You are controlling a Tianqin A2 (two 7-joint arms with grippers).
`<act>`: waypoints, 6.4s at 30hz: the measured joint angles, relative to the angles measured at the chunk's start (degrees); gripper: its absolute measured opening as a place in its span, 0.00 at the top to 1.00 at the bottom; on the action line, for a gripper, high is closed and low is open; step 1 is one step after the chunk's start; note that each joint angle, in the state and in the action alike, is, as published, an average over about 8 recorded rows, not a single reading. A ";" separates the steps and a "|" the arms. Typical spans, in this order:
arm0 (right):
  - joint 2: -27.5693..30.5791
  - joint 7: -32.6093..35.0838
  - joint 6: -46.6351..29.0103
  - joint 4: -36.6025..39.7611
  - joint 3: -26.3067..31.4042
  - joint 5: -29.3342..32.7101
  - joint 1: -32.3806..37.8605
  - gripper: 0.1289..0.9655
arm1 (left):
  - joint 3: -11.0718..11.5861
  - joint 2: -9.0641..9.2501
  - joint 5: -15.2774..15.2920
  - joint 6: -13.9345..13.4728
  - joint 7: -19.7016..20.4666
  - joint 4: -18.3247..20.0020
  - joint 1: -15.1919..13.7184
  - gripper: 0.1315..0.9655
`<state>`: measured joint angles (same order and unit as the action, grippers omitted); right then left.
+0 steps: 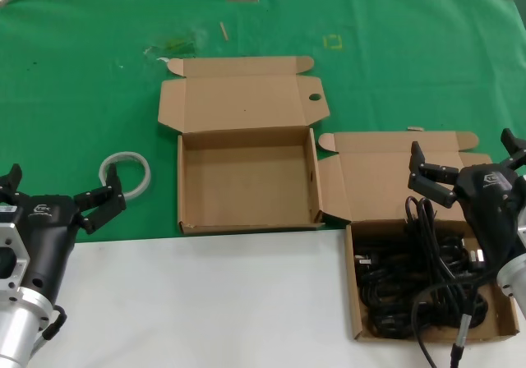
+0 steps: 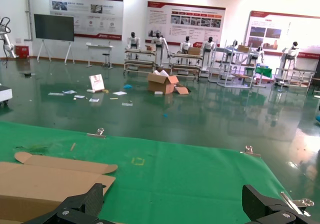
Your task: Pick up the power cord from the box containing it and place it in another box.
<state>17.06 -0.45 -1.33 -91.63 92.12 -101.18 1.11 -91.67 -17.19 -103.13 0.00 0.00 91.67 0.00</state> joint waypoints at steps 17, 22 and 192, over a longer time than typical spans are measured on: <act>4.85 -0.67 4.50 -5.98 4.98 -4.87 -0.48 0.00 | 0.00 0.00 0.00 0.00 0.00 0.00 0.00 0.01; 11.98 -0.61 9.69 -14.92 10.61 -12.26 -3.15 0.00 | 0.00 0.00 0.01 0.00 0.00 0.00 0.00 0.03; 9.89 8.92 9.21 -1.01 25.65 -21.37 18.94 0.00 | 0.00 0.00 0.01 0.00 0.00 0.00 0.00 0.59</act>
<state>26.95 8.47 7.88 -92.64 117.77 -122.55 20.05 -91.68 -17.19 -103.12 0.00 0.00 91.67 0.00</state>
